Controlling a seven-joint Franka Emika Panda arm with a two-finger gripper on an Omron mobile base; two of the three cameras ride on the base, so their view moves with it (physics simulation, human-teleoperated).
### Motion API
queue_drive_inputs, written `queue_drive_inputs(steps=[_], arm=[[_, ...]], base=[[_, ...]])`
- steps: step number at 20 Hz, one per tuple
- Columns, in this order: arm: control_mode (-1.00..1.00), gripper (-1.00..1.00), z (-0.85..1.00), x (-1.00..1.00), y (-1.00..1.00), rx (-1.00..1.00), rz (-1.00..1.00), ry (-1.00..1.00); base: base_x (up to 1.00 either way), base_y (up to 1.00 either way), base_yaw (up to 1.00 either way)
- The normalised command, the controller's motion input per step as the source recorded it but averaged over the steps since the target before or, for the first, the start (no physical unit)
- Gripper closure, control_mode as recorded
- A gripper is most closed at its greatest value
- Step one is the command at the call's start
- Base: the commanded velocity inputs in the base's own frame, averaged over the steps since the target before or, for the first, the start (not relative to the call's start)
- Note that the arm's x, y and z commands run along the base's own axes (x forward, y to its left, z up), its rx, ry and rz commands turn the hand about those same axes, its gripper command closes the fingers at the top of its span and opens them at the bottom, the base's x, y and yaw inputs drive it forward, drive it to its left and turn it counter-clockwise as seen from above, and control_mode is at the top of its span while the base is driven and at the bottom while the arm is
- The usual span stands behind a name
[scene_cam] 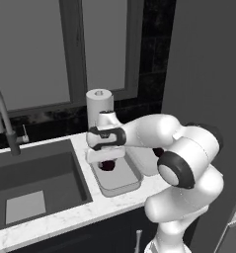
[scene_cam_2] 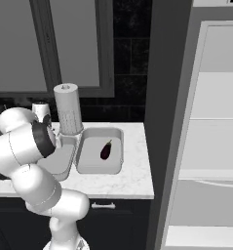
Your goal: Place one eggplant and one chicken drumstick in each tupperware on the nearby counter, to pack two identical lunches.
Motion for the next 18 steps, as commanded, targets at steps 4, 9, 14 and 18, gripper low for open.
queue_drive_inputs(steps=[4, 9, 14, 18], arm=[[-1.00, -1.00, 0.05, 0.00, 0.02, 0.00, 0.00, 0.00], [-1.00, -1.00, 0.10, 0.02, -0.09, 0.00, 0.01, -0.01], [-1.00, -1.00, 0.69, -0.11, -0.07, 0.00, 0.01, -0.06], [-1.00, -1.00, 1.00, -0.92, -0.27, 0.04, 0.00, -0.06]], base=[[0.00, 0.00, 0.00], [0.00, 0.00, 0.00], [0.00, 0.00, 0.00], [0.00, 0.00, 0.00]])
